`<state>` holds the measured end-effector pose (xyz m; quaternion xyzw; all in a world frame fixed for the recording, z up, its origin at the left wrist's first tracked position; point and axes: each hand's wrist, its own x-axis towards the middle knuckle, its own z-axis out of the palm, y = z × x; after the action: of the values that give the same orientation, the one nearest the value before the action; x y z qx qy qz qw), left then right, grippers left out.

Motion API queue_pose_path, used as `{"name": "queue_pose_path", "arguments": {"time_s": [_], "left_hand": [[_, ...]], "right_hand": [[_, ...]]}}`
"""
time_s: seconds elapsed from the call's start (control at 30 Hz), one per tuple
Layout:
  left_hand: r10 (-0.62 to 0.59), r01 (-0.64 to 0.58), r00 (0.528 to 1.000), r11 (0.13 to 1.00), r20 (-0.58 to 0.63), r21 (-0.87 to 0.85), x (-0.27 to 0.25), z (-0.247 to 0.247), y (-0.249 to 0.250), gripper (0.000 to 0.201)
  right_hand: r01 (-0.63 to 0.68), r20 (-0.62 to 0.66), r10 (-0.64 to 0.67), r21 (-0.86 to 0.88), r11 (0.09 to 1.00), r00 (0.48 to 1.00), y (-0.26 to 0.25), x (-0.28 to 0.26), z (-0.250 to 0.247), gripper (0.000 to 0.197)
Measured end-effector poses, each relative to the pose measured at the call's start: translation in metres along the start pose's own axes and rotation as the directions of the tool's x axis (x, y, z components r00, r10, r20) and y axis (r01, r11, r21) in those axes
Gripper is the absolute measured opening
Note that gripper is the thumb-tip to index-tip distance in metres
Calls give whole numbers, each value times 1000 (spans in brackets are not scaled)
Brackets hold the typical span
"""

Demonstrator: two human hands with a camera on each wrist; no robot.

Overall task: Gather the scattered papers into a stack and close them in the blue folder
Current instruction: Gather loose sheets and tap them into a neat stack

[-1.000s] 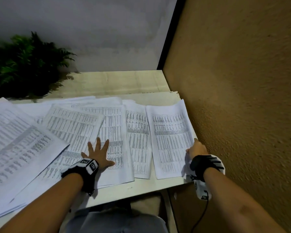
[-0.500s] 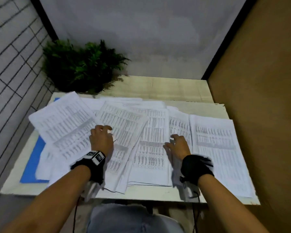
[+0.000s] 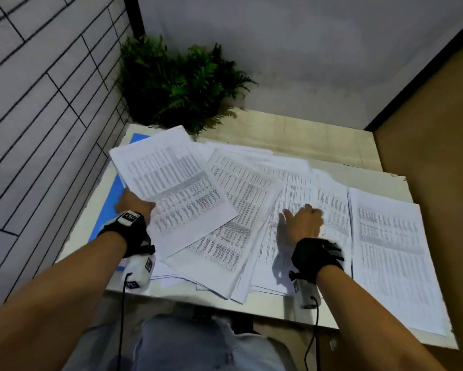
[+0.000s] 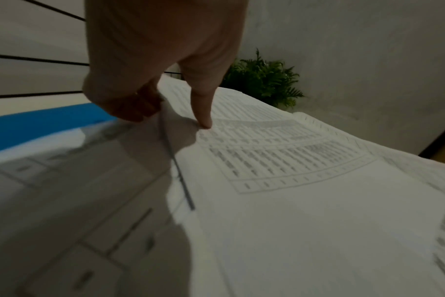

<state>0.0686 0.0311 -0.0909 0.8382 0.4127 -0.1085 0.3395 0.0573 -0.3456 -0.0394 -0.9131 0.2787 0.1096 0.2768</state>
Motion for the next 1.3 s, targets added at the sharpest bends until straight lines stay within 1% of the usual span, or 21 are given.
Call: {"name": "queue_pose_path", "arguments": {"time_s": [0.07,0.13,0.2,0.27,0.37,0.47,0.6,0.63,0.7,0.73,0.8,0.83,0.87,0.93,0.97,1.03,1.07,1.1,1.17,1.23,1.3], "left_hand": [[107,-111,993,989,38,97,-24,-11,19,78],[201,-215,974,966,108,142,-32,-11,27,83],[301,-320,927,946,223,52,-39,-4,31,88],[394,-395,853,916,344,-70,-53,2,38,88],[431,-386,785,902,445,-193,-69,8,48,85],[413,-289,792,902,449,-321,-79,11,62,78],[385,-278,761,921,522,-273,-97,27,74,73],[372,-264,774,925,512,-274,-99,30,76,70],[354,-208,799,921,485,-330,-100,27,75,66],[366,-181,806,901,465,-395,-99,22,74,71],[421,-144,795,830,436,-539,-101,6,74,95],[444,-128,794,790,415,-600,-103,-3,76,96],[473,-105,787,735,396,-670,-107,-11,78,85],[565,-177,756,664,331,-727,-124,-32,90,47],[618,-234,729,629,294,-742,-136,-44,97,36],[661,-281,710,582,243,-763,-151,-63,107,25],[682,-305,694,570,232,-763,-159,-73,111,28],[706,-322,676,540,211,-777,-164,-78,113,43],[725,-336,669,491,164,-804,-172,-84,115,78],[752,-335,641,456,155,-825,-176,-82,113,85],[763,-362,623,473,169,-803,-180,-77,114,81]], "right_hand": [[-77,134,50,205,976,990,-3,-4,10,74],[-169,200,99,371,913,975,-10,-10,16,74],[-202,233,94,495,845,968,-18,-17,20,65],[-226,311,36,603,765,950,-26,-20,29,52],[-250,422,-48,620,743,905,-29,-11,39,43],[-218,407,-72,621,753,910,-32,1,38,41],[-150,495,-162,532,834,853,-42,1,43,77],[-157,493,-154,533,831,856,-48,-2,38,76],[-149,471,-157,548,823,868,-54,-4,22,59],[-139,450,-169,574,807,877,-55,-4,12,54],[-70,381,-235,637,768,894,-58,-8,-15,50],[-14,341,-285,662,750,896,-61,-12,-30,47],[46,287,-328,686,726,900,-63,-17,-45,39],[176,161,-432,748,640,888,-70,-31,-77,19],[239,108,-490,769,592,865,-73,-40,-91,22],[324,33,-583,806,496,812,-80,-55,-111,32],[336,4,-608,830,444,794,-82,-62,-117,38],[333,-13,-618,852,405,786,-82,-64,-119,42],[327,-47,-611,875,357,790,-79,-67,-120,41],[307,-40,-580,877,370,813,-75,-68,-113,44],[315,-26,-568,852,418,823,-74,-68,-104,41]]}}
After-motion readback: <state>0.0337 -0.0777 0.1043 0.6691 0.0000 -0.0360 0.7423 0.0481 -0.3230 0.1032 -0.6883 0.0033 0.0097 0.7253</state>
